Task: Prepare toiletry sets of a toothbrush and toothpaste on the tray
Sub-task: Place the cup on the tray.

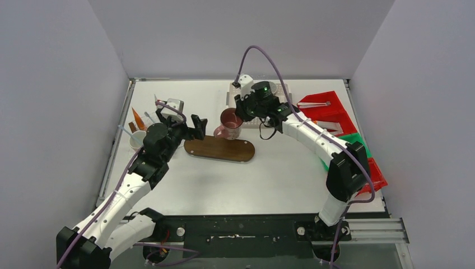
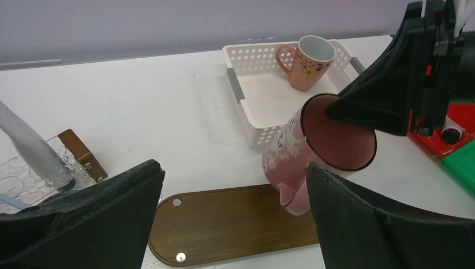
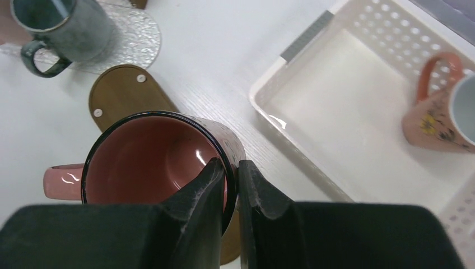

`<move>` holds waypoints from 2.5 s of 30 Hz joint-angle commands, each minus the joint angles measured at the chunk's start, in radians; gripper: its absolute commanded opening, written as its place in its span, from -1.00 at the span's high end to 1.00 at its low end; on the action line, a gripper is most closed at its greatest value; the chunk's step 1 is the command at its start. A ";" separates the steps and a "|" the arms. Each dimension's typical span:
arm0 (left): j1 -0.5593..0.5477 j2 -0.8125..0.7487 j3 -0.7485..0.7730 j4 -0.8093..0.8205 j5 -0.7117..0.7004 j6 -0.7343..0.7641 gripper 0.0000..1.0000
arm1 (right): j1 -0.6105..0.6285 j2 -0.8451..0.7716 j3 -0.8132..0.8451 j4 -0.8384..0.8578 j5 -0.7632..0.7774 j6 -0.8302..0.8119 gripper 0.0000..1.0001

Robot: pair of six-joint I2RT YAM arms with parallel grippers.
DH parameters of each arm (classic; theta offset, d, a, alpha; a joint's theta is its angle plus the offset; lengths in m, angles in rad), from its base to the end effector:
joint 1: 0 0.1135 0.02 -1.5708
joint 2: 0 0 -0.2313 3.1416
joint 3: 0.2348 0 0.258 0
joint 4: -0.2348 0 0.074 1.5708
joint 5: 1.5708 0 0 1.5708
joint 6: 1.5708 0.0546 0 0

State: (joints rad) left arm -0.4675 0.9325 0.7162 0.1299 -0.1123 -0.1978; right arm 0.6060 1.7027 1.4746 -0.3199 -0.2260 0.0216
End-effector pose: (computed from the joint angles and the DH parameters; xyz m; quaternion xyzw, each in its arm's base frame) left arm 0.2419 -0.1153 0.2930 0.0613 0.7342 -0.1813 0.6514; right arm 0.3358 0.2476 0.2782 -0.3024 0.8139 0.2436 0.4322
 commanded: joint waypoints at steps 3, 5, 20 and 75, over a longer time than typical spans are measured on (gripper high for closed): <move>0.026 -0.039 0.053 0.005 -0.098 0.001 -0.95 | 0.077 0.076 0.075 0.225 -0.137 -0.014 1.00; 0.031 -0.044 0.053 0.001 -0.119 0.000 -0.95 | 0.091 0.116 0.105 0.235 -0.163 -0.014 1.00; 0.046 -0.048 0.053 -0.007 -0.162 -0.002 -0.95 | 0.155 0.316 0.270 0.242 -0.253 -0.014 1.00; 0.073 0.194 0.226 -0.293 0.185 0.136 -0.53 | -0.048 -0.532 -0.382 0.225 0.303 -0.010 -0.84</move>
State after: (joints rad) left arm -0.3958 1.0973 0.8677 -0.0891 0.0212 -0.0715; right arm 0.5625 1.2732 1.1370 -0.0731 -0.0692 0.0181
